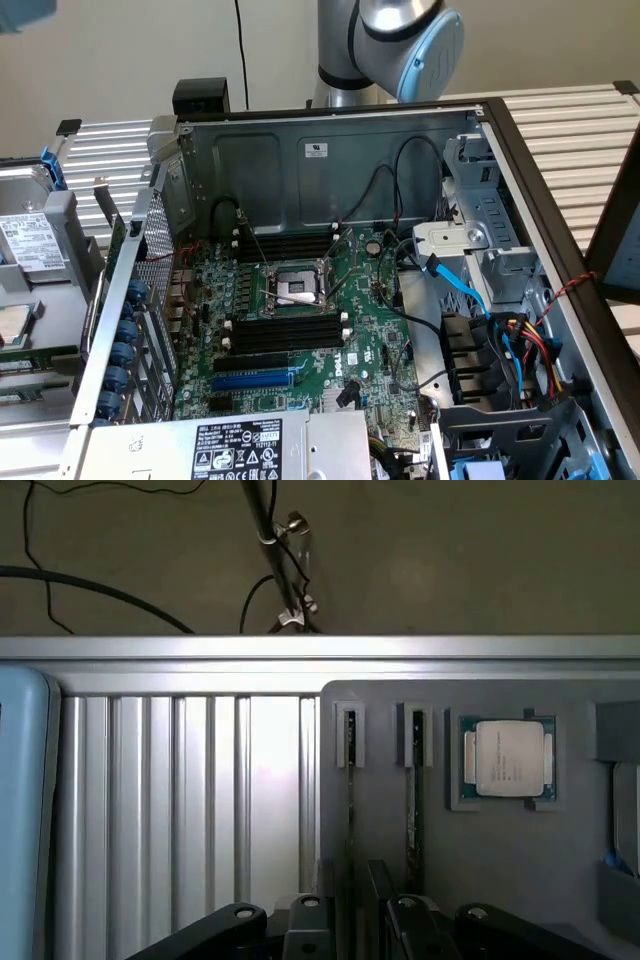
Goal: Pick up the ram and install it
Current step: 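Pick up the ram and move it above insertion slot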
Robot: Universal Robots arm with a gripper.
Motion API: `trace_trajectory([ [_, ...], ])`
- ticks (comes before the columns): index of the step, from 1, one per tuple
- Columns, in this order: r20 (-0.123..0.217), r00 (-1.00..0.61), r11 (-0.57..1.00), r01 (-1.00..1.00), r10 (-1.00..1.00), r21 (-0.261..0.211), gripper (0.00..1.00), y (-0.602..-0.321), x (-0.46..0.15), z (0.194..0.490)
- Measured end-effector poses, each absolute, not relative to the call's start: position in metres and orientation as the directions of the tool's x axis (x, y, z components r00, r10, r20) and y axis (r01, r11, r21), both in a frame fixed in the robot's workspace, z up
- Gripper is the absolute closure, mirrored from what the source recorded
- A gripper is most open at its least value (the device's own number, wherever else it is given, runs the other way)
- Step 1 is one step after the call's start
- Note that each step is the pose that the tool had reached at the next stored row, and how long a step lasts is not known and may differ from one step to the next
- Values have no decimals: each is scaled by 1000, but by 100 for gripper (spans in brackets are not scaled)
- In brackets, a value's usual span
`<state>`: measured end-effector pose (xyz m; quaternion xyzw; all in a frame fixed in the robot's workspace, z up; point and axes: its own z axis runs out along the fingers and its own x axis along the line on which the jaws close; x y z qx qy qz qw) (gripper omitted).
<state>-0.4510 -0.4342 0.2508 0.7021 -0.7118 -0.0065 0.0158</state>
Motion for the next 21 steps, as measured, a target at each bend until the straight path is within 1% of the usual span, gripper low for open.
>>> trace_trajectory([
  [17,13,-14,14,-999,-1000,33,73,-434,-451,217],
  [21,14,-14,14,-999,-1000,35,73,-434,-451,214],
])
